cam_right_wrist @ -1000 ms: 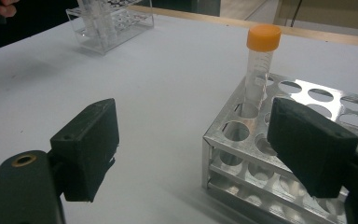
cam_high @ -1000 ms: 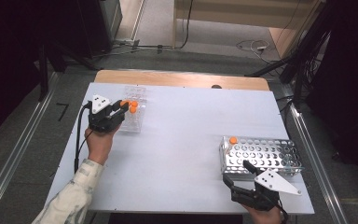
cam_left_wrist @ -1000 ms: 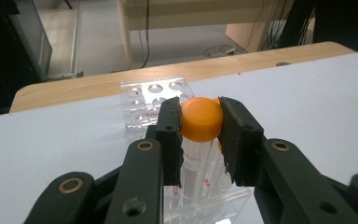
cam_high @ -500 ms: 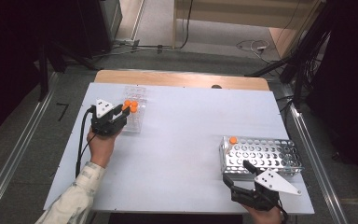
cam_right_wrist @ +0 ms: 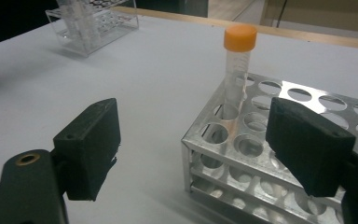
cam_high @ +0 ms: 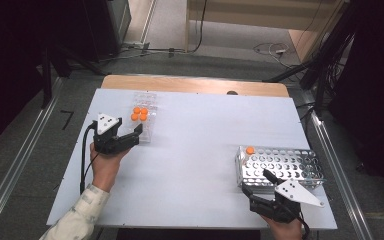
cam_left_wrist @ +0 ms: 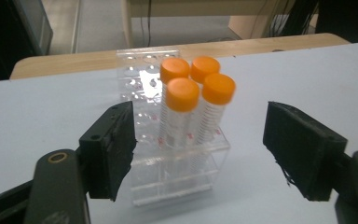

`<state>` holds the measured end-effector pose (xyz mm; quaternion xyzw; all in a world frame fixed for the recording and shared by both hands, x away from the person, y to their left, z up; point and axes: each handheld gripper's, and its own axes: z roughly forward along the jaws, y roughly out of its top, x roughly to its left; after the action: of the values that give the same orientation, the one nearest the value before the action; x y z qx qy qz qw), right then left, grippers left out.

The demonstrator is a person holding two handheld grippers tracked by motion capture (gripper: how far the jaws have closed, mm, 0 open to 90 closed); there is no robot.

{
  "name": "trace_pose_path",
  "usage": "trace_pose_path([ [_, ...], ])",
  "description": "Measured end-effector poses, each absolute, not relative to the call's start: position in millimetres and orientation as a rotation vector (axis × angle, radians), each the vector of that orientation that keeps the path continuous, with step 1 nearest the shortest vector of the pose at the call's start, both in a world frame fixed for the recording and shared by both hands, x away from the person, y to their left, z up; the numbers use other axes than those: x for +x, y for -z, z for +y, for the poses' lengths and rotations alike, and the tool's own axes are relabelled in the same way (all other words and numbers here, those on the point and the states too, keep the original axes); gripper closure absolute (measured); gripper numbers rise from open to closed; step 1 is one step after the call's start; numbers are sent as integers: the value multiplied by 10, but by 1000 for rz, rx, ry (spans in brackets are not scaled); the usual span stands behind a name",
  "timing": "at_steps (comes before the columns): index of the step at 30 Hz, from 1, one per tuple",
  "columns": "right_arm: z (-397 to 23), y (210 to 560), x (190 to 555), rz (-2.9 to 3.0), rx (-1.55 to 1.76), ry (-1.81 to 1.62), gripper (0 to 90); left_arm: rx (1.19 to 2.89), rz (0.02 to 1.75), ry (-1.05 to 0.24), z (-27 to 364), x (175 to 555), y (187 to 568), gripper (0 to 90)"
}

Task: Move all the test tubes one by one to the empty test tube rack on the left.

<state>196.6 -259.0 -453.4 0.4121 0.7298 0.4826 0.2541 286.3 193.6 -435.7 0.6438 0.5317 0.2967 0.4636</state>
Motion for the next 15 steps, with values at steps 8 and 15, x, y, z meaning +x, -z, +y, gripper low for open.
trace_pose_path([
  [8, -2555, 4570, 2184, 1944, 1141, -1278, 260, 1580, 1263, -701, 1804, 2549, 4497, 232],
  [15, -2465, 4636, 2406, 1913, 1164, -1225, 454, 1598, 1207, -699, 1695, 2399, 4515, 233],
])
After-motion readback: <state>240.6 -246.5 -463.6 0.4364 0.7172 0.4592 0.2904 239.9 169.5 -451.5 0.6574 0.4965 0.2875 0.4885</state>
